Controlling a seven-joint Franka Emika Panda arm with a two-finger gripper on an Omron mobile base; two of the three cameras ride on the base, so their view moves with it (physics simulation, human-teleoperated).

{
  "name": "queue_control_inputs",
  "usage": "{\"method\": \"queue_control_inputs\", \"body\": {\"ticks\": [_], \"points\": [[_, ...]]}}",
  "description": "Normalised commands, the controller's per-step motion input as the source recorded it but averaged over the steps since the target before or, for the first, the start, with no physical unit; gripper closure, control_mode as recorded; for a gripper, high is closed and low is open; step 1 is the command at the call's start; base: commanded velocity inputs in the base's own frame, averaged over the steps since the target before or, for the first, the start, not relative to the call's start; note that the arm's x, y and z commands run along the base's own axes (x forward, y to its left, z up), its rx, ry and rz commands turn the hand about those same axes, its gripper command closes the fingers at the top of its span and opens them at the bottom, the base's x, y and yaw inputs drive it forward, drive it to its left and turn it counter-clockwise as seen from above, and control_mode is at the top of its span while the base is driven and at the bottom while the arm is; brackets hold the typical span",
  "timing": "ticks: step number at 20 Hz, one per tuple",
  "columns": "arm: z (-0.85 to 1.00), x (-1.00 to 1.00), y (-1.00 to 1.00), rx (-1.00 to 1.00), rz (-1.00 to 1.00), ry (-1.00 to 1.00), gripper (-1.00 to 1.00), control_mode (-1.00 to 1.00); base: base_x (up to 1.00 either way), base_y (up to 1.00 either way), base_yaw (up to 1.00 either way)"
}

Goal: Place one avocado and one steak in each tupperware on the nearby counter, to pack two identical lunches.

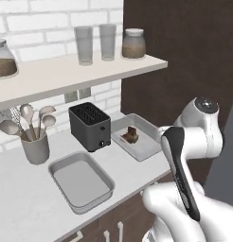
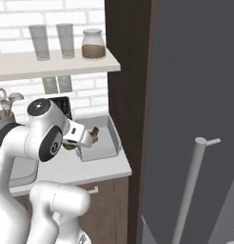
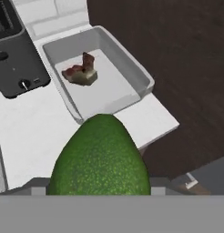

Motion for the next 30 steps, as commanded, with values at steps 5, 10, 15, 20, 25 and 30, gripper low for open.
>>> {"method": "queue_control_inputs", "body": {"ticks": [5, 10, 15, 20, 25, 30], "points": [[-0.46, 0.97, 0.0, 0.01, -0.01, 0.03, 1.0, -1.0, 0.0, 0.0, 0.0], [-0.36, 0.96, 0.0, 0.02, 0.0, 0.06, 1.0, -1.0, 0.0, 0.0, 0.0], [-0.36, 0.83, 0.0, 0.0, 0.0, 0.07, 1.0, -1.0, 0.0, 0.0, 0.0], [-0.35, 0.71, 0.0, 0.0, 0.0, 0.07, 1.0, -1.0, 0.0, 0.0, 0.0], [-0.39, 0.67, 0.0, 0.0, 0.0, 0.04, 1.0, -1.0, 0.0, 0.0, 0.0], [-0.4, 0.61, 0.0, 0.0, 0.0, 0.05, 1.0, -1.0, 0.0, 0.0, 0.0]]}}
